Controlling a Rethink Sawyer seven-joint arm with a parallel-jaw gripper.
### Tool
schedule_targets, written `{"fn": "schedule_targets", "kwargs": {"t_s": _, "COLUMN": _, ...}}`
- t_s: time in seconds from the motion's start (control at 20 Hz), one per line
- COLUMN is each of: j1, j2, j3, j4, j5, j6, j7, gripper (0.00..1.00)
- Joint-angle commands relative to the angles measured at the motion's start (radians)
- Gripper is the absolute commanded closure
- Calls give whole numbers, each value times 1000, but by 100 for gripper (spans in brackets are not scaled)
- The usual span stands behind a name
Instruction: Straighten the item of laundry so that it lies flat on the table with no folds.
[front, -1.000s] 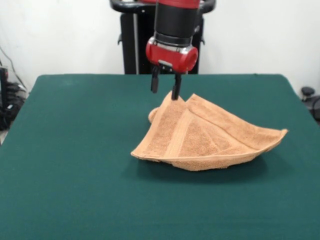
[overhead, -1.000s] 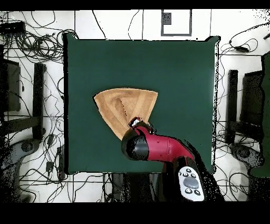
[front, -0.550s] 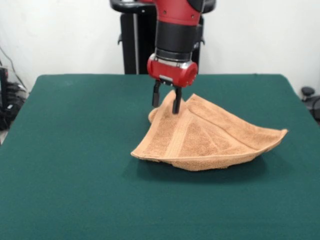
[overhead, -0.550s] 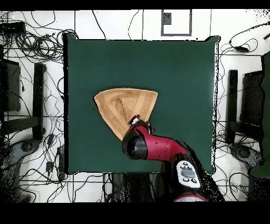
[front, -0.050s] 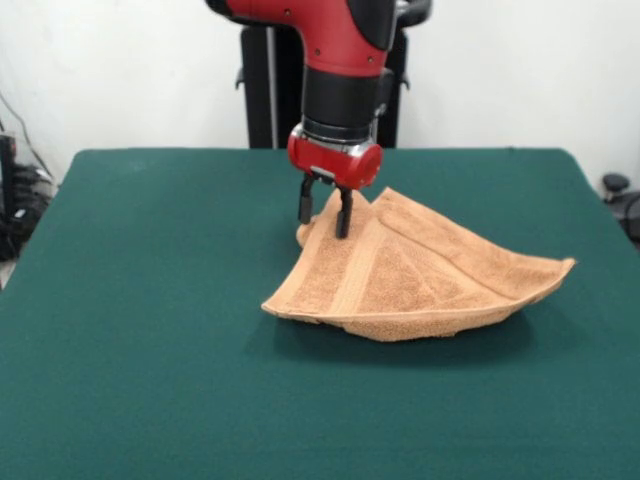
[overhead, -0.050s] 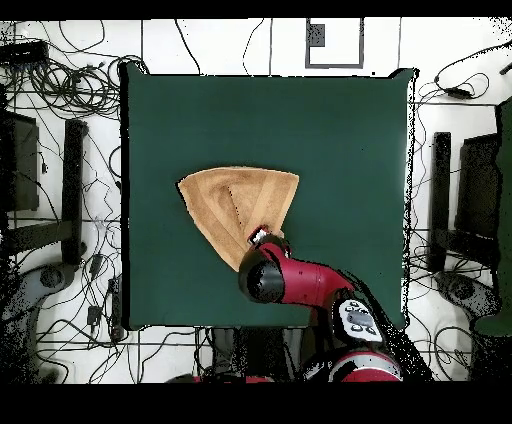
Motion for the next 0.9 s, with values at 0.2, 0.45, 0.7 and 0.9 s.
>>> {"fn": "schedule_targets", "kwargs": {"t_s": 0.2, "j1": 16, "j2": 24, "j3": 50, "j4": 17, "j5": 22, "j6": -58, "j7": 139, "gripper": 0}}
{"fn": "schedule_targets", "kwargs": {"t_s": 0.45, "j1": 23, "j2": 23, "j3": 49, "j4": 19, "j5": 31, "j6": -55, "j7": 144, "gripper": 0}}
{"fn": "schedule_targets", "kwargs": {"t_s": 0.7, "j1": 35, "j2": 18, "j3": 50, "j4": 9, "j5": 37, "j6": -37, "j7": 140, "gripper": 0}}
{"fn": "schedule_targets", "kwargs": {"t_s": 0.9, "j1": 49, "j2": 5, "j3": 51, "j4": 3, "j5": 46, "j6": -9, "j7": 135, "gripper": 0}}
